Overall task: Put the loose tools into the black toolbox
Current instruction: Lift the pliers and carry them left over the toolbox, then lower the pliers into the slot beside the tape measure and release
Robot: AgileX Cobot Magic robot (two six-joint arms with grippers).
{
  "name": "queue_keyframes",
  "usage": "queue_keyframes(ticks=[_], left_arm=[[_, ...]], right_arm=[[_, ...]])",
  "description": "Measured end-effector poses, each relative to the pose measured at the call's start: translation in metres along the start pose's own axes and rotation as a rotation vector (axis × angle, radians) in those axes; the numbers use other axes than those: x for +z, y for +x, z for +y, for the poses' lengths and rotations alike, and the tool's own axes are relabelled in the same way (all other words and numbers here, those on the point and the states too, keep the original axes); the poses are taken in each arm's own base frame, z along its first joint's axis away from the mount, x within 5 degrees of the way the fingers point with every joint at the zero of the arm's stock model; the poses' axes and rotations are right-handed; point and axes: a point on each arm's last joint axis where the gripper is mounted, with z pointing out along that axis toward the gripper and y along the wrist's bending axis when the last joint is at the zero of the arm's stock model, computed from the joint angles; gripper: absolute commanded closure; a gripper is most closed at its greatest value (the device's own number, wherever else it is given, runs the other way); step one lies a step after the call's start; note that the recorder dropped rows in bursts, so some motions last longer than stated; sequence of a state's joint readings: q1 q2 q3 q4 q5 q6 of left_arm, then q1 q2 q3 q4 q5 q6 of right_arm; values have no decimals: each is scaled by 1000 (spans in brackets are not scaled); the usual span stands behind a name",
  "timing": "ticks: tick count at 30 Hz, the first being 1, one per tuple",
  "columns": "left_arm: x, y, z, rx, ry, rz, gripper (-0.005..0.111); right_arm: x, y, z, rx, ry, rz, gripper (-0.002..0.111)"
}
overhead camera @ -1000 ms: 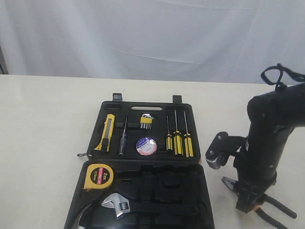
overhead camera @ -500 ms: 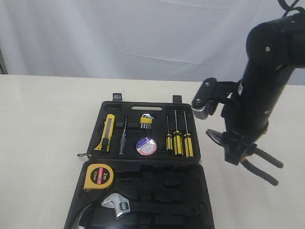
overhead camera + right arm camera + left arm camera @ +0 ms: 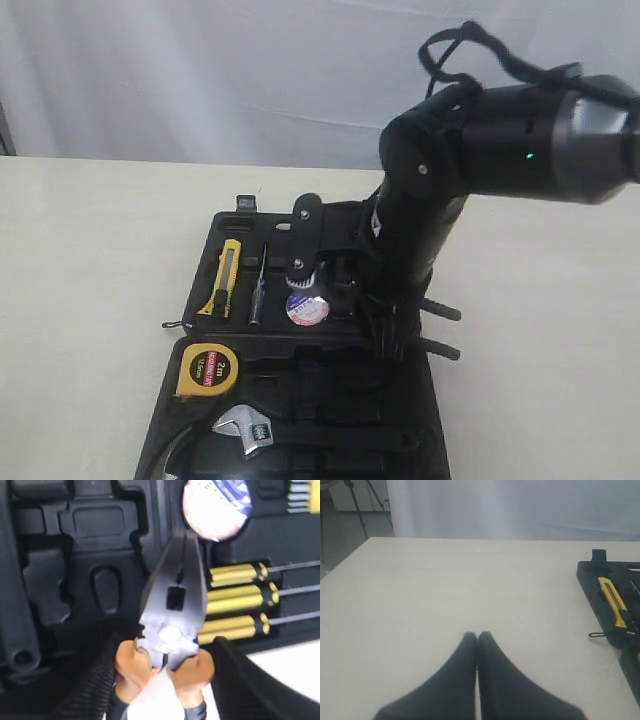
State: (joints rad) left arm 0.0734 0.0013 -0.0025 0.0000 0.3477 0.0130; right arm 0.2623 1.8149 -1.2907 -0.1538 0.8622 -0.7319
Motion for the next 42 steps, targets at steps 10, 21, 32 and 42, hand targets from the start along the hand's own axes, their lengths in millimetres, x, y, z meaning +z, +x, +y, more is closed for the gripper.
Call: queue_keyframes(ticks=[10,21,32,42], left_arm=[[0,0,0,0,0,0,107],[0,0,0,0,0,0,107],[0,0,0,0,0,0,107],[0,0,0,0,0,0,107]], right_arm=[[32,-51,1,-119,-15,-19,85],[57,-57,10,-238,-133,-1,85],[57,-55,12,-360,-166,9,85],[56,-59,16,-331,-196,-26,85]])
